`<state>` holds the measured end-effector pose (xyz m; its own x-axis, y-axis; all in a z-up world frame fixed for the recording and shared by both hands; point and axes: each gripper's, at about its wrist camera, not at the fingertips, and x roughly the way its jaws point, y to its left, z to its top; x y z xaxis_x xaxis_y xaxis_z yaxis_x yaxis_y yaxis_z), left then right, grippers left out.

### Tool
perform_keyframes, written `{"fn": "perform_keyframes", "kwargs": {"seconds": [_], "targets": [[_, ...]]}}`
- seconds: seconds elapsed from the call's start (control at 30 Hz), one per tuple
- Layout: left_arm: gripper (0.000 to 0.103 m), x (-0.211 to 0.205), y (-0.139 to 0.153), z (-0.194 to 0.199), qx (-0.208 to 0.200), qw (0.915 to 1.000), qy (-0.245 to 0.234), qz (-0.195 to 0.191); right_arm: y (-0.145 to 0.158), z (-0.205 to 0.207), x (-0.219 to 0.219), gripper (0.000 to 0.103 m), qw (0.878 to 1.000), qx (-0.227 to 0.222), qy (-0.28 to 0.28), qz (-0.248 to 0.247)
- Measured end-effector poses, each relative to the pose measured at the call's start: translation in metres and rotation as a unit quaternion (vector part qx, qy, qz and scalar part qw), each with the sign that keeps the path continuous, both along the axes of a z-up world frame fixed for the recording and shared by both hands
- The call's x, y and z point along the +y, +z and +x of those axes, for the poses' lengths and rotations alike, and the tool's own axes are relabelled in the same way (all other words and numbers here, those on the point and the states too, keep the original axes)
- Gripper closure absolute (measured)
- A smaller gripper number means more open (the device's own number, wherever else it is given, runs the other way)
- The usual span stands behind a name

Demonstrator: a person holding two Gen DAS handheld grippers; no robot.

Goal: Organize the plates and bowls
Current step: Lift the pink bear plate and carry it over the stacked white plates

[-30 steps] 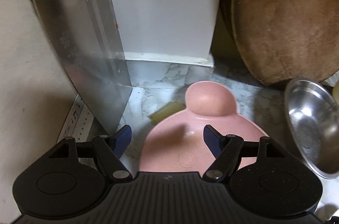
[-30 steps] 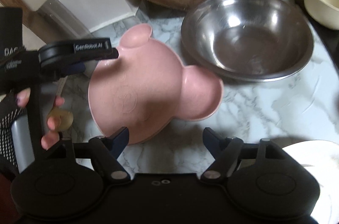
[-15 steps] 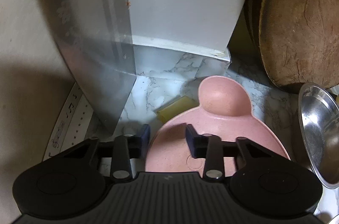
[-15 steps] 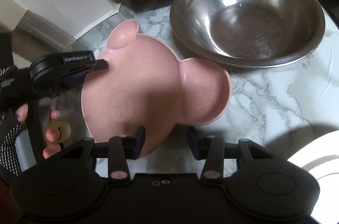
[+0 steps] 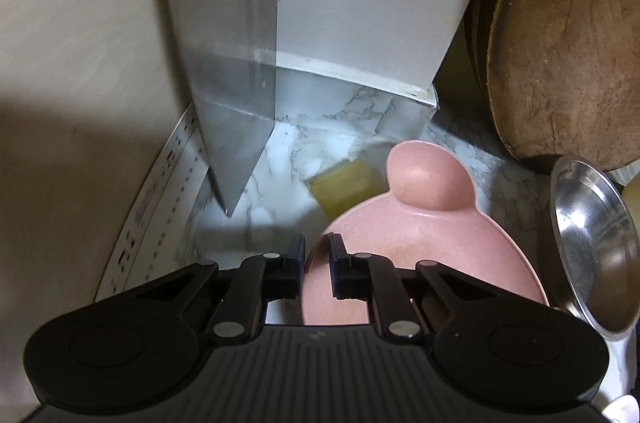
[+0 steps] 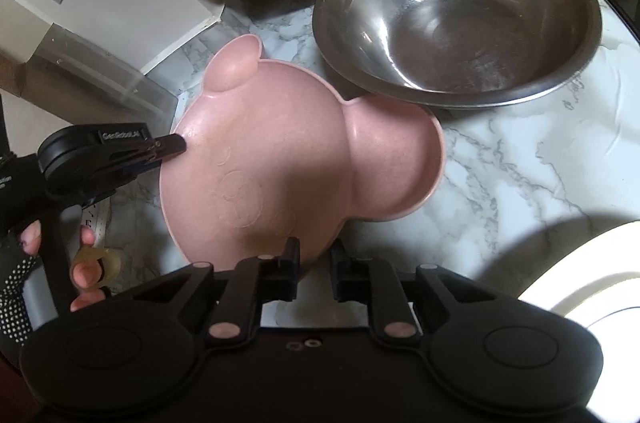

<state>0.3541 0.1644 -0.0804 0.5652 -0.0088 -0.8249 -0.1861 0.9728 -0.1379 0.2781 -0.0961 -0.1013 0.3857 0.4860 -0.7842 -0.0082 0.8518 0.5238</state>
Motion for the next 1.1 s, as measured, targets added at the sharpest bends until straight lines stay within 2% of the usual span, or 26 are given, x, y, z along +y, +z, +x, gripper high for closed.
{"fn": "perform_keyframes", "kwargs": {"seconds": [0.43,0.8,1.1], "targets": [[0.091,-0.002,0.010,-0.054,-0.007,0.9995,0.016,-0.027,0.016,-0.030,-0.020,0.088,0.999,-0.042,0.027,-0.009],[0.091,-0.013,0.039,-0.122,-0.035,0.9979,0.028,-0.048,0.040,-0.069,-0.046,0.089,0.996,-0.073,0.043,0.003],[0.091,-0.061,0.067,-0.186,-0.072,0.9957,-0.012,-0.057,0.064,-0.121,-0.099,0.090,0.994,-0.101,0.031,-0.004]]}}
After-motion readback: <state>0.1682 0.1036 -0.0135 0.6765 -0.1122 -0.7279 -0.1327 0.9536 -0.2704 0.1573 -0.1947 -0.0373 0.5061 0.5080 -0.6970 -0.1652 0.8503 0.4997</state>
